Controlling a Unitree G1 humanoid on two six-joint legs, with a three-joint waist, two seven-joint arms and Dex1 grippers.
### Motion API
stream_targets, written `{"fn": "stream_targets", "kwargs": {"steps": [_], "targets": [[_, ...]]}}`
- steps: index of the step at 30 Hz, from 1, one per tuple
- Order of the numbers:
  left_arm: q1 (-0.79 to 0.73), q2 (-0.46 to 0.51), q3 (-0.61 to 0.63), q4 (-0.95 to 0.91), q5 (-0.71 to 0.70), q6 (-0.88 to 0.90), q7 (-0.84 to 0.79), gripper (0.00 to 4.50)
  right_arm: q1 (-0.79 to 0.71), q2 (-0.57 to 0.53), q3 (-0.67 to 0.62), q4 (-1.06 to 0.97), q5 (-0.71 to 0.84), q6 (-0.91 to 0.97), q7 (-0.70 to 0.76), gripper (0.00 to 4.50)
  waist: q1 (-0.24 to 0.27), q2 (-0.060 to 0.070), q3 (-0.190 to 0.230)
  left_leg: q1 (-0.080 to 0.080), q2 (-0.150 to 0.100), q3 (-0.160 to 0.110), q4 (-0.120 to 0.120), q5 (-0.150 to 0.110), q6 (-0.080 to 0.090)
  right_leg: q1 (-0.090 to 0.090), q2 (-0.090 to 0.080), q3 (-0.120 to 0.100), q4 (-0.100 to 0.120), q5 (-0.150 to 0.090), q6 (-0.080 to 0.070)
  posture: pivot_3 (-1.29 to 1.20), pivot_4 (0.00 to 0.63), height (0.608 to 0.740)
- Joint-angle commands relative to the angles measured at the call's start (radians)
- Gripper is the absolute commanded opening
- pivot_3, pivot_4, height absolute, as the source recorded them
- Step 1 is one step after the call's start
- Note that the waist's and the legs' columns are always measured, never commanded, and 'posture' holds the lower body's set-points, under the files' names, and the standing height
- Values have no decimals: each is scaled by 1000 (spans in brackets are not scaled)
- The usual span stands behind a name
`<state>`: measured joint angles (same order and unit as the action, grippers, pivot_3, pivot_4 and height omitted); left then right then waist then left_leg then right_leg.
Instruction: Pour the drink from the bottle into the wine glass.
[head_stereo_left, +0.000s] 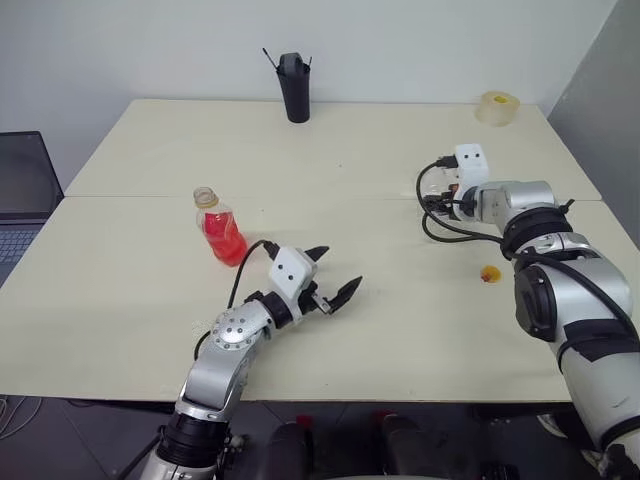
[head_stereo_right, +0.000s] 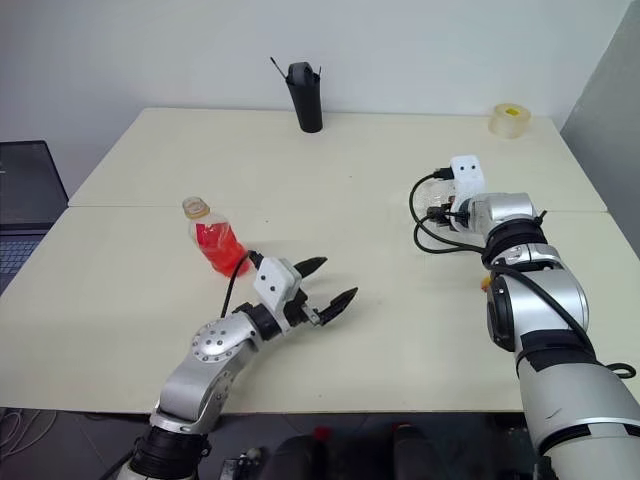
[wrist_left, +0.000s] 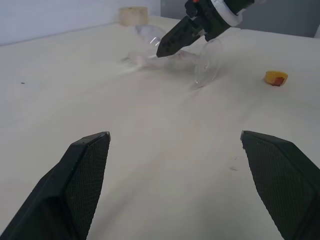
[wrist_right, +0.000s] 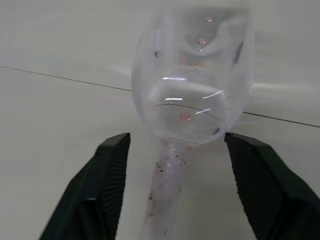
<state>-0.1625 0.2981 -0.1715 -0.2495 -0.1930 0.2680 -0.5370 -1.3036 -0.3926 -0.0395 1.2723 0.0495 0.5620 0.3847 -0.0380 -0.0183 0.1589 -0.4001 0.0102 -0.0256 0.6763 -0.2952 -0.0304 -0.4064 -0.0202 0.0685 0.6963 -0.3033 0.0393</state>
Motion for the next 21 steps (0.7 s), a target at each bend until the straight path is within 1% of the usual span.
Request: {"fn": "stream_targets", "kwargs": {"steps": [1,4,7,9,13,16,19,21], "targets": [[0,-5,-4,-54,6,-9,8,4500,17,1,-6,23,-21,-2,-3,1864,0,0,0,0,0,0,0,0,0,0,0,0,0,0,0,0,150,740],[-1,-4,-4,-53,6,-9,8,4500,21,2,-6,22,-26,5,4,1156,0,0,-2,1,0,0,0,0,0,1,0,0,0,0,0,0,150,740],[-11,-3,-4,-46,6,-8,4,4500,23,-3,1,14,-35,18,27,676,0,0,-3,2,0,0,0,0,0,2,0,0,1,0,0,0,150,740],[-16,-3,-3,-44,5,-6,2,4500,21,-10,2,7,-36,31,45,455,0,0,-3,2,0,0,1,0,0,2,0,0,0,0,0,0,150,740],[-21,-1,-2,-46,2,1,-1,4500,11,-18,8,-17,-45,59,93,389,1,0,-3,2,0,0,1,0,0,2,0,0,0,0,0,0,150,740],[-24,3,-2,-50,1,4,-6,4500,-9,-27,12,-71,-40,96,138,359,3,0,-2,1,0,0,1,0,0,2,0,0,0,0,0,0,150,740],[-36,6,-1,-45,8,1,-4,4500,-16,-39,-23,-189,5,121,168,329,5,2,0,0,0,-1,1,0,0,1,0,-1,0,0,0,0,150,740],[-41,7,2,-42,5,3,-4,4500,16,-40,-57,-313,43,109,169,323,5,3,0,-1,0,0,1,0,0,0,0,0,0,0,0,0,150,740]]}}
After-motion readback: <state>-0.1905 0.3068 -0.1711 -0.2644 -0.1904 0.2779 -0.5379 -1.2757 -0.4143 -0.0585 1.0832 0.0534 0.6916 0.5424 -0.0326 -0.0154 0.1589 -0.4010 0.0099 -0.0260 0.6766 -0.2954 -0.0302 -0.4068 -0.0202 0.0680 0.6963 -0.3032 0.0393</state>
